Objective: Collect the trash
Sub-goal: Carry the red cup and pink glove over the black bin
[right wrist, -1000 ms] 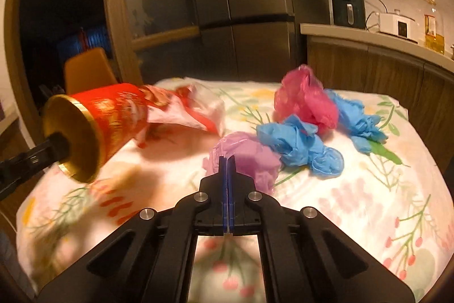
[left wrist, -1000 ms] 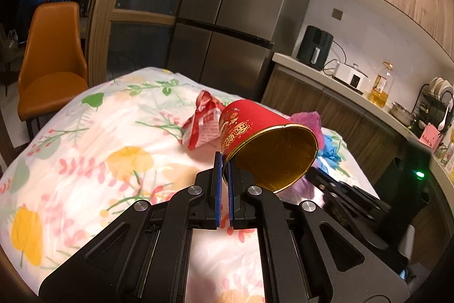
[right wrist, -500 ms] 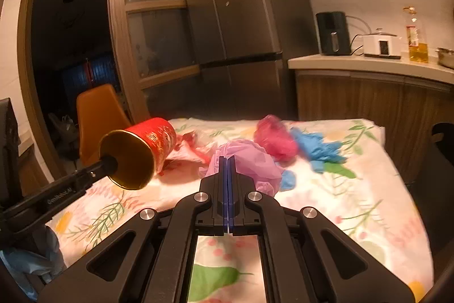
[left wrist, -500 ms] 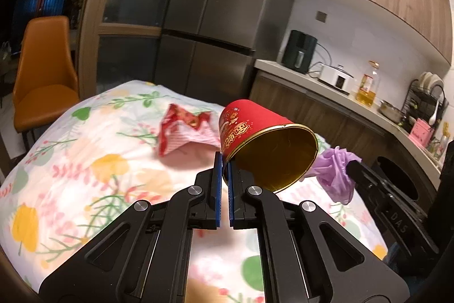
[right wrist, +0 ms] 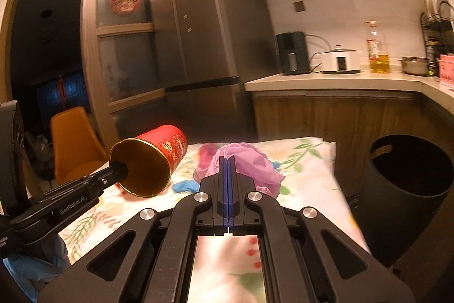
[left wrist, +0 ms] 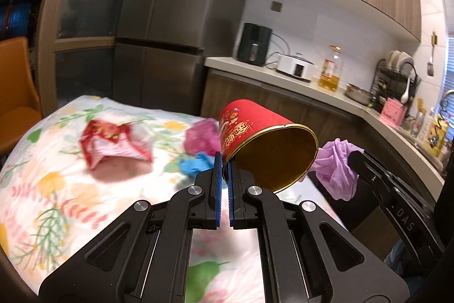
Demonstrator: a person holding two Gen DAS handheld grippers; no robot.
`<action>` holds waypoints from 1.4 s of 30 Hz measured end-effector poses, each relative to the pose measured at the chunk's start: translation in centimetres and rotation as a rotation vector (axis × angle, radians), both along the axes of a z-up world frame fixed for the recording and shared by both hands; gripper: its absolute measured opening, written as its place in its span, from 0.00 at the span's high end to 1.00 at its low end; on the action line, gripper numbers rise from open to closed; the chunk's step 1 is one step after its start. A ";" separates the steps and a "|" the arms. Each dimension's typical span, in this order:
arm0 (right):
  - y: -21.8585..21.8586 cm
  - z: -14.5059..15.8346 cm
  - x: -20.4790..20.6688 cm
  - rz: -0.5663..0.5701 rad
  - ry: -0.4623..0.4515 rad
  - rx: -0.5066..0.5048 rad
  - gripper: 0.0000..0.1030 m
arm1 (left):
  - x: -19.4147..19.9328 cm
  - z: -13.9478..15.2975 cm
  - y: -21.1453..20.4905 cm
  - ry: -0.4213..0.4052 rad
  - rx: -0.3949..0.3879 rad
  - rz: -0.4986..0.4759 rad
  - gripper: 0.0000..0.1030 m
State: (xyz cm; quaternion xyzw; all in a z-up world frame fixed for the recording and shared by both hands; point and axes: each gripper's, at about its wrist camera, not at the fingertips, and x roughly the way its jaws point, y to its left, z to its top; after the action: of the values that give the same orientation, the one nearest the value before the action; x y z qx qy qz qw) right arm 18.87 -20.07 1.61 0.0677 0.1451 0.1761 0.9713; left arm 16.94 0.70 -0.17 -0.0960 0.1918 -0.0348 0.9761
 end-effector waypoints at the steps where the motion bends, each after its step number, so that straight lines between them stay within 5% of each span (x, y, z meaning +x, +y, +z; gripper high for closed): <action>1: -0.4 0.0 0.0 -0.012 -0.002 0.000 0.99 | 0.3 0.1 -0.6 -0.001 0.000 -0.010 0.97; 42: -18.2 2.3 1.5 -0.486 -0.068 0.019 0.99 | 9.3 2.6 -22.2 -0.047 0.060 -0.368 0.97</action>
State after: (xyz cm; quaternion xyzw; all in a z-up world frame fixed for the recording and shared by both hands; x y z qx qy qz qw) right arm 20.41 -38.22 3.93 0.1038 0.0902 -0.0592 0.9887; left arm 26.23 -21.48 2.44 -0.0293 0.1841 -0.2093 0.9599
